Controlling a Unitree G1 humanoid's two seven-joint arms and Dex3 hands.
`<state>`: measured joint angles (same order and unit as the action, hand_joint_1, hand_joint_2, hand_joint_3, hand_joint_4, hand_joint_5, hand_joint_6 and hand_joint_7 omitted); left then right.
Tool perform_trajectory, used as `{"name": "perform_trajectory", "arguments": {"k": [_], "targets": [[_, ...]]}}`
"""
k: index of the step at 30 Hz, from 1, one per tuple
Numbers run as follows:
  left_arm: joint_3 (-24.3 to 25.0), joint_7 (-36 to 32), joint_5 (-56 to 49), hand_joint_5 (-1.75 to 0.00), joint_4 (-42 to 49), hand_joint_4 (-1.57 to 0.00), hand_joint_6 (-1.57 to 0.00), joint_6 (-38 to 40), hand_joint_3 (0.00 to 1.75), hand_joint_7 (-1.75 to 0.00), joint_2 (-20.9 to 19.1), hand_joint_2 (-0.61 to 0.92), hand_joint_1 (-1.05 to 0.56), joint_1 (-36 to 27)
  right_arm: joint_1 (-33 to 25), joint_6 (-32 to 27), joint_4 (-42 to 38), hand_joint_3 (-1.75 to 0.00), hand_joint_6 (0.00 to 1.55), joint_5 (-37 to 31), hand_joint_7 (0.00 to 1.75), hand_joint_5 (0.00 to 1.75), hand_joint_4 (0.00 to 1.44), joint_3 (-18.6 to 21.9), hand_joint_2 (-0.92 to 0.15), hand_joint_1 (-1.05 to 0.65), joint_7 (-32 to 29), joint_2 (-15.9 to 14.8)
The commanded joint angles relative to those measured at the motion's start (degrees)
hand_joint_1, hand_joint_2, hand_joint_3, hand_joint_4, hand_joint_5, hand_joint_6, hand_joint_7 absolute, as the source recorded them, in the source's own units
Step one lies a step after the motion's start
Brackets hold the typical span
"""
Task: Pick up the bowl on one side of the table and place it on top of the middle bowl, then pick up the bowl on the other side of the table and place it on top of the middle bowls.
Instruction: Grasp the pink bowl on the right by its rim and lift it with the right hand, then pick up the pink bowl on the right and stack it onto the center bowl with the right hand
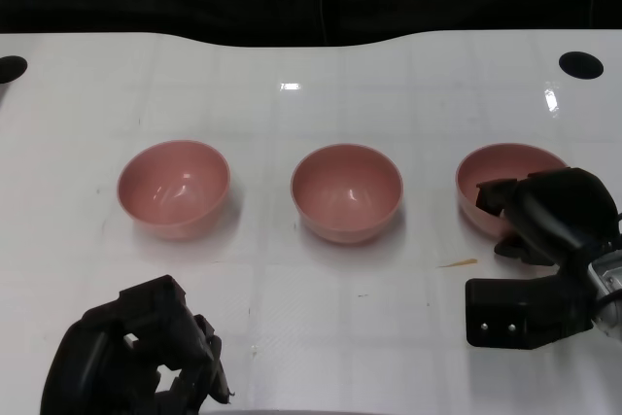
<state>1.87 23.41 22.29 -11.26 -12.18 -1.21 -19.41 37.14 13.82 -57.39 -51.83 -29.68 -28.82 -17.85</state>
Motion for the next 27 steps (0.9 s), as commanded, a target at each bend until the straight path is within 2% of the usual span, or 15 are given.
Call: {"name": "perform_trajectory", "arguments": {"k": [1, 6, 7, 8, 10, 11, 14, 19, 27], "targets": [[-0.1, 0.5, -0.2, -1.53, 0.0, -0.99, -0.96, -1.5, 1.1, -1.37, 0.0, 0.49, -0.17, -0.8, 0.1, 1.5, -0.4, -0.19, 0.65, 1.2, 1.73, 1.75, 0.93, 0.2, -0.9, -0.25, -4.3, -1.0], [-0.3, 0.7, 0.0, -1.54, -0.5, -0.98, -0.95, -1.1, 1.16, -1.37, -0.5, 0.47, -0.16, -1.5, -0.7, 2.7, 3.8, -0.28, 0.68, 2.2, 1.75, 1.75, 0.89, 1.3, -0.88, -0.17, -8.3, -1.9], [-0.3, 0.5, 0.0, -1.53, -0.8, -0.99, -0.96, -0.7, 1.2, -1.36, -0.6, 0.44, -0.15, -1.7, -0.9, 3.3, 4.8, -0.59, 0.7, 2.4, 1.75, 1.75, 0.9, 1.6, -0.72, -0.16, -9.0, -2.1], [-0.3, 0.3, -0.1, -1.52, -1.0, -1.0, -0.97, -0.6, 1.22, -1.35, -0.6, 0.43, -0.15, -1.7, -1.2, 3.5, 6.1, -0.8, 0.71, 2.9, 1.75, 1.75, 0.91, 1.9, -0.61, -0.15, -9.0, -2.3], [-0.2, 0.9, 0.0, -1.52, -0.2, -1.0, -0.97, -1.5, 1.23, -1.35, -0.5, 0.42, -0.15, -1.4, -1.7, 3.7, 9.0, -1.03, 0.71, 3.6, 1.75, 1.75, 0.91, 2.6, -0.53, -0.17, -8.6, -2.8], [-0.2, 1.2, 0.2, -1.53, 0.1, -1.0, -0.96, -1.7, 1.21, -1.36, -0.5, 0.43, -0.15, -1.2, -2.1, 3.8, 10.8, -1.07, 0.71, 3.8, 1.75, 1.75, 0.91, 3.0, -0.52, -0.18, -8.5, -3.0], [-0.1, 1.6, 0.7, -1.53, 0.4, -0.99, -0.96, -1.5, 1.12, -1.36, -0.5, 0.47, -0.16, -0.9, -3.0, 5.6, 15.7, -1.13, 0.72, 4.3, 1.75, 1.75, 0.93, 4.0, -0.48, -0.16, -9.1, -3.7], [0.0, 1.5, 0.3, -1.53, 1.0, -0.99, -0.96, -1.7, 1.1, -1.36, -0.5, 0.48, -0.17, -0.3, -4.0, 6.4, 22.2, -1.2, 0.74, 5.1, 1.75, 1.75, 0.94, 5.4, -0.5, -0.21, -7.3, -3.9], [0.0, 1.9, 0.2, -1.53, 2.0, -0.99, -0.96, -2.7, 1.13, -1.36, -0.3, 0.47, -0.17, 0.2, -5.5, 6.3, 34.1, -1.21, 0.73, 8.0, 1.73, 1.75, 0.93, 6.3, -0.46, -0.2, 4.6, -3.4]]}}
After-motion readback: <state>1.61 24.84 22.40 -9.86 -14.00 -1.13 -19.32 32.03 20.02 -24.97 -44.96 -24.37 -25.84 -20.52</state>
